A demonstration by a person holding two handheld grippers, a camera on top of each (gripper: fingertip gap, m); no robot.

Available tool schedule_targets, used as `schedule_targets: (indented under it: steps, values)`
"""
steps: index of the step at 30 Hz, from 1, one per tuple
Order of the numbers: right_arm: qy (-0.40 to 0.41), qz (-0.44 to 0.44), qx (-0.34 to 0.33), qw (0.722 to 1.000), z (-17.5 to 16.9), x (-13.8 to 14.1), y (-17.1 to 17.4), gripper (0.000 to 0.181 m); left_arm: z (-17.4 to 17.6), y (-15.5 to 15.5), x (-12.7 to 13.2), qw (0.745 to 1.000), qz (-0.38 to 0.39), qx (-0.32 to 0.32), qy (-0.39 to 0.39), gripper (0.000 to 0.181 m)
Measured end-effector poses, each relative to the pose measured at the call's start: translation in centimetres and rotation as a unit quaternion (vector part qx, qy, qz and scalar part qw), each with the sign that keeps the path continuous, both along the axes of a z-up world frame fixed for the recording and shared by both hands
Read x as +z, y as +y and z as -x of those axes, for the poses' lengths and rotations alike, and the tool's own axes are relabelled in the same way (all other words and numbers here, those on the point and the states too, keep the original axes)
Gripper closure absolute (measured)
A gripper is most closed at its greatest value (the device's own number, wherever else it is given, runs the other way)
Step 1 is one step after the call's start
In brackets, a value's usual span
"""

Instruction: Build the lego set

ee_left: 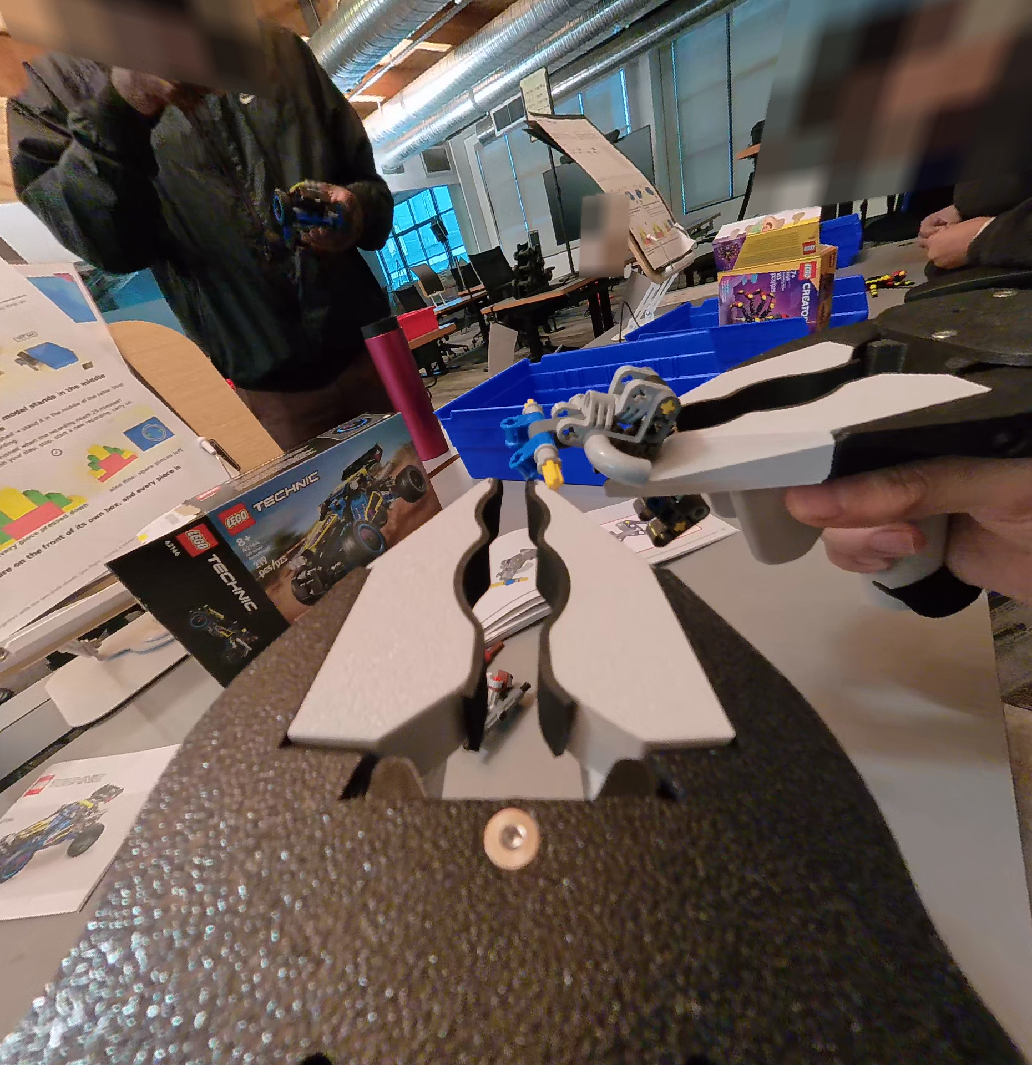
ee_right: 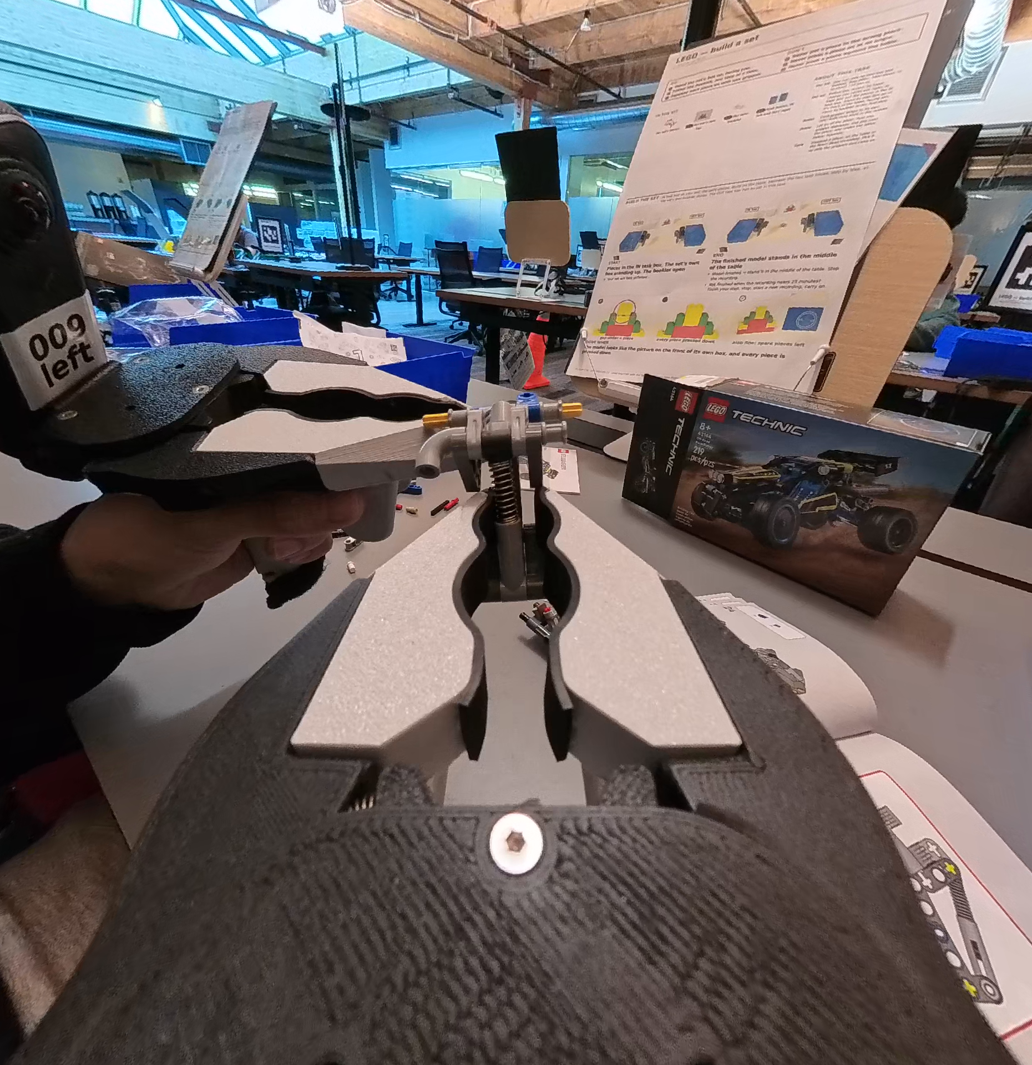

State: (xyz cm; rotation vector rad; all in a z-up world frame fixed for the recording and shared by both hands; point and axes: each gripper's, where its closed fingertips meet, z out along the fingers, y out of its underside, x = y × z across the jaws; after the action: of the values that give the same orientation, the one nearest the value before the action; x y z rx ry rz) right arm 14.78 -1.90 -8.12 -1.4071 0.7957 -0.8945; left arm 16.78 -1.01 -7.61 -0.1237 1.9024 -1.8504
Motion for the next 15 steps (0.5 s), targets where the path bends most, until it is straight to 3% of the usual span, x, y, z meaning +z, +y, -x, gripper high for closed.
schedule_targets:
  steps: [15]
  values:
    - [-0.026,0.001,0.033,0.999,-0.2,1.4,-0.8,0.171,-0.3,-1.1,1.0,1.0,0.0,0.001,-0.02,0.166]
